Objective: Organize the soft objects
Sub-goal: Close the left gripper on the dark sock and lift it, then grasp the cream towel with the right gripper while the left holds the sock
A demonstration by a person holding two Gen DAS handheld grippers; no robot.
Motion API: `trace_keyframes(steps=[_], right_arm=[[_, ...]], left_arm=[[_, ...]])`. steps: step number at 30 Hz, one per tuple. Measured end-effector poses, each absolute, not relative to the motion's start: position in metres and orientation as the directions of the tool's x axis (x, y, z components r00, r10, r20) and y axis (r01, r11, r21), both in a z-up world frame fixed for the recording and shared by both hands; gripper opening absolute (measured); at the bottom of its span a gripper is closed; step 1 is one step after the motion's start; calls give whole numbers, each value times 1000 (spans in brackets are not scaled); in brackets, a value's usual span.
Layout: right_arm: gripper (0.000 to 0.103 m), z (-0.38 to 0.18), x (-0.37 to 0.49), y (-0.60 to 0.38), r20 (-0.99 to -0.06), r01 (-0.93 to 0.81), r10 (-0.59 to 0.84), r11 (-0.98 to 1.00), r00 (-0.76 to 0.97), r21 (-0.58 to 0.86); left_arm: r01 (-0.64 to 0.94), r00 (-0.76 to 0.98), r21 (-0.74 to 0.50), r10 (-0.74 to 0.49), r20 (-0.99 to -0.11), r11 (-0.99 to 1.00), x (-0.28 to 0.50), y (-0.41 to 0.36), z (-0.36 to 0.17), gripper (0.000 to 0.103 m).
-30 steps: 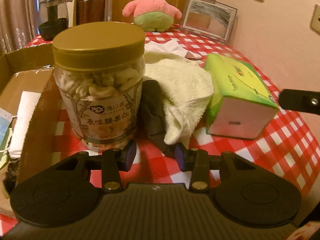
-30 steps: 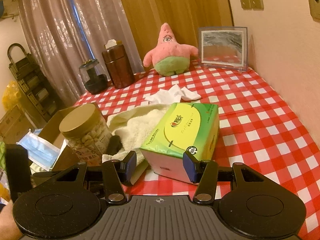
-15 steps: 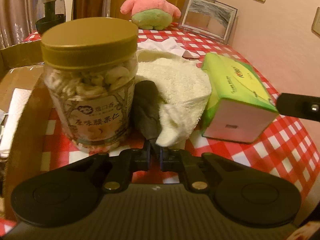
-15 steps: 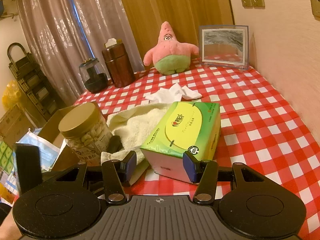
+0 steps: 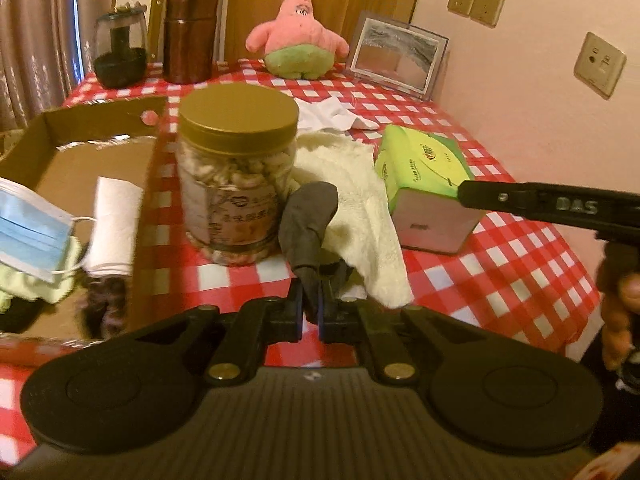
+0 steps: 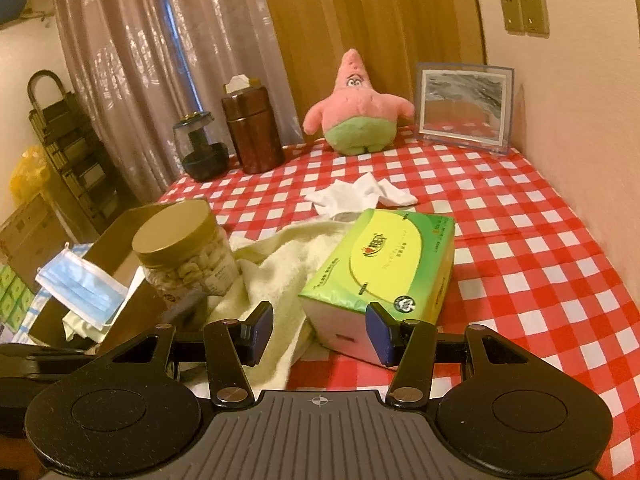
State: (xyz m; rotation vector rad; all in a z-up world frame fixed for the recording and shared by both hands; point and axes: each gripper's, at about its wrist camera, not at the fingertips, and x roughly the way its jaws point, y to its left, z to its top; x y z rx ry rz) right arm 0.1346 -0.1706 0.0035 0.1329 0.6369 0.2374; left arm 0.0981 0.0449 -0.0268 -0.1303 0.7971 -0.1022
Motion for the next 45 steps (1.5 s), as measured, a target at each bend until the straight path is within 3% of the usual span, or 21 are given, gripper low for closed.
trace_keyframes(steps=[13, 26, 28, 29, 36, 45], right_arm=[[52, -20, 152, -125, -652, -316, 365, 928, 665, 197], [51, -69, 211, -96, -737, -235, 335, 942, 587, 241], [27, -69, 212, -93, -738, -232, 325, 945, 591, 231], [5, -66, 210, -92, -738, -227, 308, 951, 601, 212], [3, -27, 171, -103, -686, -275, 340, 939, 643, 207], [3, -5, 81, -134, -718, -276, 355, 933, 598, 231]], left_arm=[[-20, 715, -127, -75, -696, 992, 73, 74, -3, 5], [-34, 710, -178, -102, -697, 983, 80, 88, -12, 5], [-32, 710, -182, -106, -697, 983, 80, 89, -12, 5], [-32, 710, -184, -107, -696, 982, 80, 89, -12, 5], [-28, 717, -180, -105, -689, 983, 74, 89, -8, 5], [-30, 738, -153, -81, -670, 988, 61, 87, 9, 5]])
